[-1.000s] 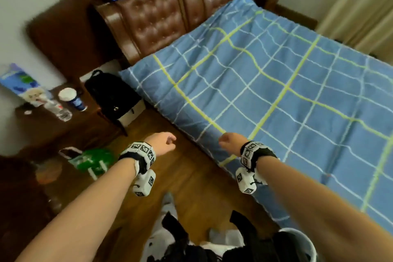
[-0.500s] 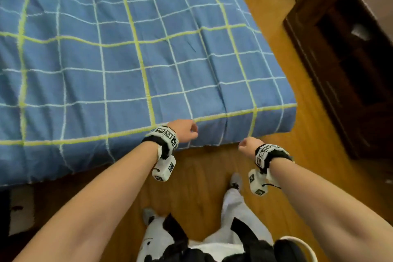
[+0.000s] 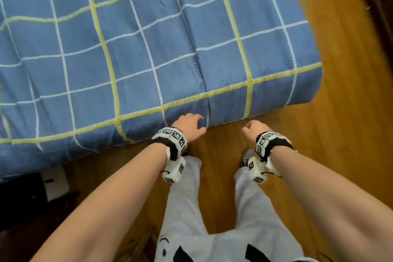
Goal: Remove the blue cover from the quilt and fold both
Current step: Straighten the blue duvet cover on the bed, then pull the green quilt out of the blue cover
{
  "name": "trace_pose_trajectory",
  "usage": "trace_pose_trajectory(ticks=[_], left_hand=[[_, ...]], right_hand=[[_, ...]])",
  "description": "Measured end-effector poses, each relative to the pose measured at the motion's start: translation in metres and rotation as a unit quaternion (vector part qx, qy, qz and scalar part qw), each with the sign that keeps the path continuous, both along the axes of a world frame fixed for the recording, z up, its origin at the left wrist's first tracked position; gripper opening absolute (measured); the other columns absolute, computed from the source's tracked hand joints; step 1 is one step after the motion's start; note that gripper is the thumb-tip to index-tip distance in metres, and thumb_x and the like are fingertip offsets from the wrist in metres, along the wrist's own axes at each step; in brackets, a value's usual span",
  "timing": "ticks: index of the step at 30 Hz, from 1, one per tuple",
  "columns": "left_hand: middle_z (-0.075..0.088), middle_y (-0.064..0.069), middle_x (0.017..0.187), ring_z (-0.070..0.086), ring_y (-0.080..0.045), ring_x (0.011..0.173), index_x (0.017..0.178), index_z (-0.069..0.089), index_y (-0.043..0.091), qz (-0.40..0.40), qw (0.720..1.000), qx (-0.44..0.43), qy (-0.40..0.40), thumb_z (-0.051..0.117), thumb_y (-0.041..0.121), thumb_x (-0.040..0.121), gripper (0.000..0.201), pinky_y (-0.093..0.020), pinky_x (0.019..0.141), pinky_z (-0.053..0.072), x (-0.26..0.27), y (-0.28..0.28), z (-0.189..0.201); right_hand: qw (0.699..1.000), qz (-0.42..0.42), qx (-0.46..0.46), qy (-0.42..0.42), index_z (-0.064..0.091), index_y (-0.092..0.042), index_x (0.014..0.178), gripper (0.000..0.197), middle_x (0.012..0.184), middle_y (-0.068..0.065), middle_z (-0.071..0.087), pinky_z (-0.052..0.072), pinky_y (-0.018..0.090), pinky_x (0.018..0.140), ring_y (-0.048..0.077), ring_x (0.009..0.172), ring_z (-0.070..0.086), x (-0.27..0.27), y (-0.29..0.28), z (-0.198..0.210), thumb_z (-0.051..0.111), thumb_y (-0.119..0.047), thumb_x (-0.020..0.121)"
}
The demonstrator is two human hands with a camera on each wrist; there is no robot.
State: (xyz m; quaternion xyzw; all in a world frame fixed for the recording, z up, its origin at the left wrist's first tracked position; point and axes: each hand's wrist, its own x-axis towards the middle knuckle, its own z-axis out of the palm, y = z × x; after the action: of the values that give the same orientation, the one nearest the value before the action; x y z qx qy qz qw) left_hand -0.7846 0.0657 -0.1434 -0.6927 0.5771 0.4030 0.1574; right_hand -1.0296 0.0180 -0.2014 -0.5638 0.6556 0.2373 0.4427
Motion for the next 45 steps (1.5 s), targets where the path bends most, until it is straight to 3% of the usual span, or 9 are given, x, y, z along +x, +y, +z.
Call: trace_pose_trajectory(ticks=[7, 11, 14, 16, 22, 27, 32, 39, 45], left_hand=[[-0.017, 0.004, 0.162, -0.009, -0.027, 0.150, 0.155, -0.008, 0.028, -0.070, 0.992, 0.031, -0.103, 0.054, 0.065, 0.082, 0.103, -0.071, 0.105, 0.020, 0.002, -0.082, -0.154], [-0.013, -0.008, 0.162, -0.008, -0.030, 0.149, 0.154, -0.011, 0.013, -0.079, 0.994, 0.061, -0.046, 0.063, 0.061, 0.082, 0.114, -0.047, 0.121, 0.004, 0.029, -0.122, -0.220], [-0.014, -0.010, 0.162, -0.012, -0.033, 0.148, 0.154, -0.012, 0.011, -0.073, 0.995, 0.066, -0.010, 0.068, 0.066, 0.074, 0.126, -0.040, 0.121, -0.004, 0.042, -0.126, -0.241], [-0.009, -0.010, 0.162, -0.007, -0.033, 0.149, 0.154, -0.008, 0.012, -0.051, 0.996, 0.070, 0.021, 0.071, 0.064, 0.073, 0.124, -0.040, 0.122, 0.000, 0.050, -0.130, -0.236], [0.017, -0.018, 0.159, 0.023, -0.031, 0.146, 0.155, -0.003, 0.007, 0.002, 0.993, 0.060, 0.104, 0.076, 0.068, 0.062, 0.137, -0.041, 0.118, 0.023, 0.060, -0.149, -0.141], [-0.008, -0.014, 0.162, -0.002, -0.030, 0.150, 0.152, -0.018, 0.023, -0.032, 0.997, -0.007, 0.074, 0.056, 0.096, 0.038, 0.155, -0.061, 0.115, 0.020, 0.076, -0.171, -0.018], [0.040, -0.018, 0.146, 0.047, -0.039, 0.128, 0.147, 0.025, 0.013, 0.028, 0.989, -0.142, -0.043, 0.069, 0.029, 0.082, 0.079, -0.048, 0.094, 0.046, 0.122, -0.208, 0.075], [0.063, -0.024, 0.109, 0.059, -0.040, 0.103, 0.088, 0.051, 0.010, 0.180, 0.974, -0.139, 0.004, 0.050, 0.008, 0.086, 0.003, -0.040, 0.081, 0.047, 0.181, -0.251, 0.140], [0.059, -0.018, 0.080, 0.060, -0.037, 0.083, 0.063, 0.046, 0.011, 0.237, 0.965, -0.088, 0.066, 0.058, -0.009, 0.067, 0.023, -0.028, 0.049, 0.029, 0.161, -0.259, 0.161]], right_hand=[[0.971, -0.221, 0.090, -0.007, 0.051, -0.003, 0.136, 0.060, 0.140, 0.020, 0.052, 0.038, 0.040, 0.102, 0.037, 0.123, 0.052, 0.022, -0.033, -0.157, 0.034, -0.048, 0.100], [0.924, -0.366, 0.109, -0.029, 0.042, -0.002, 0.144, 0.062, 0.147, 0.022, 0.042, 0.036, 0.038, 0.106, 0.037, 0.131, 0.045, 0.054, -0.049, -0.238, 0.034, -0.045, 0.101], [0.871, -0.482, 0.083, -0.051, 0.052, 0.001, 0.133, 0.047, 0.126, 0.016, 0.059, 0.054, 0.020, 0.061, 0.030, 0.105, 0.058, 0.069, -0.053, -0.253, 0.056, -0.028, 0.095], [0.843, -0.532, 0.053, -0.057, 0.057, 0.003, 0.123, 0.040, 0.108, 0.010, 0.062, 0.044, 0.011, 0.041, 0.023, 0.089, 0.058, 0.072, -0.054, -0.234, 0.067, -0.010, 0.087], [0.887, -0.441, 0.013, -0.139, 0.072, -0.006, 0.092, 0.046, 0.101, 0.014, 0.074, 0.058, 0.046, 0.084, 0.028, 0.090, 0.070, 0.062, -0.084, -0.142, 0.084, -0.033, 0.057], [0.914, -0.307, -0.121, -0.237, 0.065, -0.012, 0.077, 0.015, 0.077, 0.001, 0.067, 0.050, 0.026, 0.066, 0.011, 0.068, 0.059, 0.146, -0.190, 0.042, 0.079, -0.017, 0.077], [0.913, -0.155, -0.224, -0.303, 0.051, -0.019, 0.068, 0.028, 0.064, -0.005, 0.054, 0.039, 0.010, 0.055, 0.003, 0.058, 0.049, 0.220, -0.263, 0.157, 0.076, -0.017, 0.081], [0.915, 0.181, -0.335, -0.132, 0.024, -0.030, 0.152, 0.094, 0.154, 0.004, 0.035, 0.030, 0.044, 0.116, 0.025, 0.140, 0.034, 0.202, -0.300, 0.180, 0.073, -0.022, 0.072], [0.900, 0.223, -0.375, 0.004, 0.058, -0.036, 0.119, 0.031, 0.135, -0.003, 0.053, 0.007, 0.060, 0.116, 0.023, 0.134, 0.036, 0.167, -0.336, 0.180, 0.052, -0.028, 0.090]])
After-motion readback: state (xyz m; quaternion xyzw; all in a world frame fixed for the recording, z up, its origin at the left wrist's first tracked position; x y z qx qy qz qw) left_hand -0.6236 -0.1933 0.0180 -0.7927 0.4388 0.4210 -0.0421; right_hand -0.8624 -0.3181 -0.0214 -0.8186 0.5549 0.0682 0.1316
